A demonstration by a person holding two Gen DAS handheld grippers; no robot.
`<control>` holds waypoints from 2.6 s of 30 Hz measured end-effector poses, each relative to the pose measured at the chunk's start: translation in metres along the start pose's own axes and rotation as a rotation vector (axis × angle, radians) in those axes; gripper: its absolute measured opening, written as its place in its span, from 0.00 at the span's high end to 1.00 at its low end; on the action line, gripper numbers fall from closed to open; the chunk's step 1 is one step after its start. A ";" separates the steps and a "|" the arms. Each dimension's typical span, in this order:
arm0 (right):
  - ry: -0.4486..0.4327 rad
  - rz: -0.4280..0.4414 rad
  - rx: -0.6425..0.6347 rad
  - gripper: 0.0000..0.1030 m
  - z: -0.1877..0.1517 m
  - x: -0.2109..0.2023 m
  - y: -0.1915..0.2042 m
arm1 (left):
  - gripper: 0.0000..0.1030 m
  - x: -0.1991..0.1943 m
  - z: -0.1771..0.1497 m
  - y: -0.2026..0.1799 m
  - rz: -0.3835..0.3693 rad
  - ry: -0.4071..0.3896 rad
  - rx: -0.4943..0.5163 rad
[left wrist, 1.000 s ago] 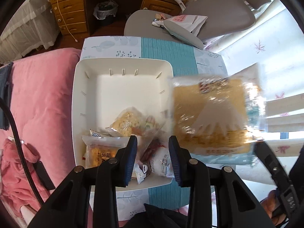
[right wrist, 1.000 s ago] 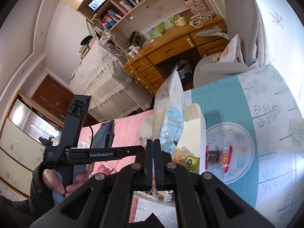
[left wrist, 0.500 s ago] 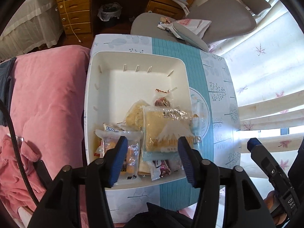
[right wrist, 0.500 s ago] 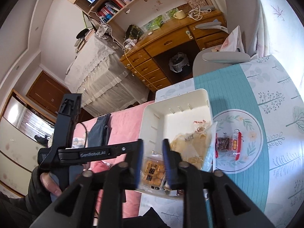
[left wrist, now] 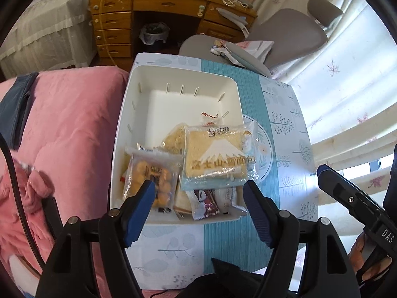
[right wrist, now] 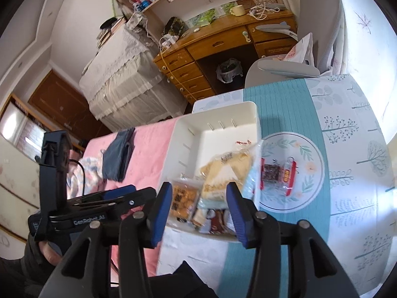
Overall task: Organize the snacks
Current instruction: 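Carry the Fuji bread bag and red candy into the white tray and open both tools, then close the right tool on the red-labelled dark snack packet on the table, then carry the dark snack packet into the white tray and open the right tool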
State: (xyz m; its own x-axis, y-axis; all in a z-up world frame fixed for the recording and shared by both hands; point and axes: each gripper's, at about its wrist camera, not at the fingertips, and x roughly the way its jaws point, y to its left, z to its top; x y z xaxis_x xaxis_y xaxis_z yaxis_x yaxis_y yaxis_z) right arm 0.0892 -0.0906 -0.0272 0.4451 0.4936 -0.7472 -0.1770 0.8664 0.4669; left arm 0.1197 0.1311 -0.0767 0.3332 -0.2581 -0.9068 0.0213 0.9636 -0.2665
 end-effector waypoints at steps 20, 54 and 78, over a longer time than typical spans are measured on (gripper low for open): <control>0.106 -0.013 -0.370 0.36 -0.038 -0.032 -0.068 | 0.16 0.020 -0.098 -0.083 0.080 -0.137 -0.279; 0.018 0.021 -0.878 0.36 -0.027 0.152 -0.119 | 0.10 0.100 -0.162 -0.084 0.254 -0.068 -0.530; 0.166 -0.099 -0.845 0.47 -0.026 0.205 -0.111 | 0.10 0.096 -0.133 -0.080 0.449 -0.065 -0.459</control>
State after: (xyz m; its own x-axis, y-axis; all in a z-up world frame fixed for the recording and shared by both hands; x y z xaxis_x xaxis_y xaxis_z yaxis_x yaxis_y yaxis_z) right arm 0.1772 -0.0839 -0.2445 0.3701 0.3608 -0.8561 -0.7666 0.6391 -0.0621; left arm 0.0246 0.0196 -0.1862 0.2723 0.1821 -0.9448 -0.5341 0.8454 0.0089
